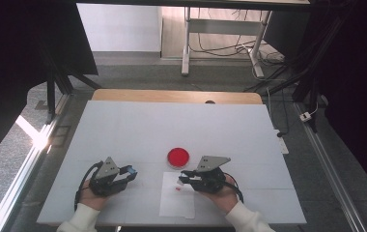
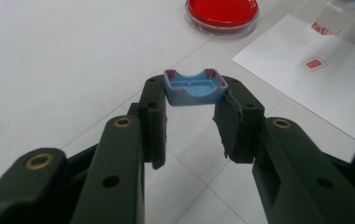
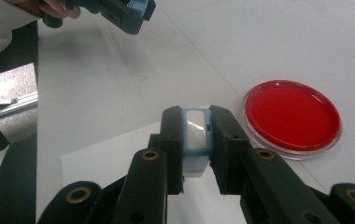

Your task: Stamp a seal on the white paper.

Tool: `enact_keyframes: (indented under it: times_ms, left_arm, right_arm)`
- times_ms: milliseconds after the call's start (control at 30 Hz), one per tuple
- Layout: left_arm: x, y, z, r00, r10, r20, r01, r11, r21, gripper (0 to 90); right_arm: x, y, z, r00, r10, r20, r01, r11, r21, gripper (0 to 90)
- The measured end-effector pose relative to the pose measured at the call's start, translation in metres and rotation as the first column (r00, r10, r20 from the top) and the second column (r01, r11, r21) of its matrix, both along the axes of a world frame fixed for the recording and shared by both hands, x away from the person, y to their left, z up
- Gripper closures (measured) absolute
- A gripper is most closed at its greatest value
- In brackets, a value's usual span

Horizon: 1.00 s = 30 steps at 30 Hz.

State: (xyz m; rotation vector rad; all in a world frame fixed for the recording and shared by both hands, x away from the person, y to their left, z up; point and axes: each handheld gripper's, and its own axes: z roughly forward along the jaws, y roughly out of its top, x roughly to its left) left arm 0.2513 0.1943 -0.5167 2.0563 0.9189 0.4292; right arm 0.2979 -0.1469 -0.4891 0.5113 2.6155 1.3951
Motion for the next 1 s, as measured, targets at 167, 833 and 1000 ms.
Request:
enact_keyframes:
  times_ms: [167, 833, 1000]
  left_arm:
    - [0.000, 0.000, 0.000, 1.0000, -0.001, -0.001, 0.001, 1.0000, 0.001, 64.3]
    - [0.001, -0.003, -0.001, 1.0000, -0.004, -0.005, 0.004, 1.0000, 0.006, 64.3]
    - [0.001, -0.002, -0.001, 1.0000, -0.005, -0.005, 0.005, 1.0000, 0.006, 64.3]
  right_arm:
    - [0.002, -0.005, 0.003, 0.9999, -0.016, -0.004, 0.016, 1.000, 0.022, 75.2]
    - [0.009, -0.023, 0.022, 0.9940, -0.105, 0.031, 0.099, 0.984, 0.145, 75.2]
    - [0.010, -0.028, 0.027, 0.9920, -0.120, 0.041, 0.111, 0.980, 0.166, 75.2]
